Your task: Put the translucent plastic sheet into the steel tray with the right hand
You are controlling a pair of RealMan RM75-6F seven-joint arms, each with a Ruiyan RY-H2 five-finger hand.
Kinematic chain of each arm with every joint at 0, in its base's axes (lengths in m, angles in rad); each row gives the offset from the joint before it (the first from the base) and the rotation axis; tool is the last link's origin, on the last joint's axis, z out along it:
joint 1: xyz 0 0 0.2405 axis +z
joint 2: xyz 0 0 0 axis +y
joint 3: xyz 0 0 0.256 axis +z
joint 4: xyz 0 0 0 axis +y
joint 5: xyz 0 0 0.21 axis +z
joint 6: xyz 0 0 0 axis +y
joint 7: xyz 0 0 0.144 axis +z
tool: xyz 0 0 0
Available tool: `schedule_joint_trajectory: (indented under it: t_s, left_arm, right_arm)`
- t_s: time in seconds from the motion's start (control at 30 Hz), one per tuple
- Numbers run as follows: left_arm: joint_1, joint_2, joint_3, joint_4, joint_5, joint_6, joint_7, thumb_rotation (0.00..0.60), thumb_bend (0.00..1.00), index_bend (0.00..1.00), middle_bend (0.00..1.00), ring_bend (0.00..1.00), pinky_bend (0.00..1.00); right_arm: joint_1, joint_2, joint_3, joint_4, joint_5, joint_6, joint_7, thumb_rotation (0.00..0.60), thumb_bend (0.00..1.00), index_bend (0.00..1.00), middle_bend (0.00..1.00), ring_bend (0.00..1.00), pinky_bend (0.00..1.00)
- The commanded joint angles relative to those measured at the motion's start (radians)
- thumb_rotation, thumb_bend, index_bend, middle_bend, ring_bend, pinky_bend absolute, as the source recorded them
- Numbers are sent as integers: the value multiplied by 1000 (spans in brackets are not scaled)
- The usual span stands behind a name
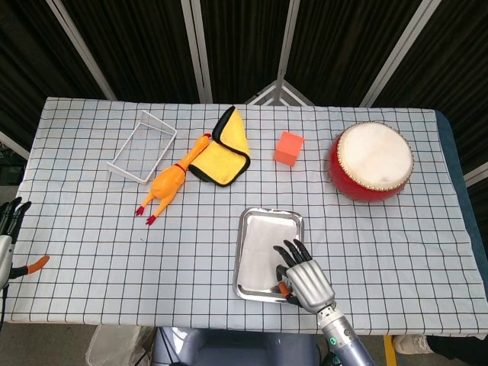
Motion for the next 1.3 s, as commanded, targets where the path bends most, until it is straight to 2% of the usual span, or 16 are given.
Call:
schedule_joint_trajectory:
  t_s: [0.03,0.27,0.37,0.53,0.67,0.97,1.17,1.3]
  left_arm:
    - [0,0,0,0,0,0,0,600,0,0,0,0,0]
    - [-1,1,0,-1,-1,-3,-1,600,0,0,0,0,0]
    - [-1,1,0,-1,-1,-2,-2,600,0,0,0,0,0]
    - [0,1,2,-2,2,-2,-3,600,0,0,0,0,0]
    - [0,4,3,-4,2,-2,-7,600,0,0,0,0,0]
    - [1,4,5,-5,4,-3,-7,600,0,0,0,0,0]
    - [2,3,7,-6,7,0,-1,600,0,0,0,0,0]
    - [4,3,9,-7,10,3,-1,600,0,0,0,0,0]
  right_arm:
    - [5,-6,5,5,13,-1,-6,600,564,615,160,0,0]
    - [12,-13,4,13,22,2,-10,600,564,604,160,0,0]
    - [12,-11,-1,13,23,2,-15,600,564,555,159,0,0]
    - [10,-4,-9,4,17,14,-14,600,552,326,109,0,0]
    - [10,2,-14,-1,12,20,-12,600,518,248,95,0,0]
    - [-7,44,-37,-31,-18,55,-10,600,500,215,95,0,0]
    - [-40,159,-61,-45,-49,110,17,600,499,215,95,0,0]
    - [-74,252,-73,-14,-61,163,33,600,498,203,89,0,0]
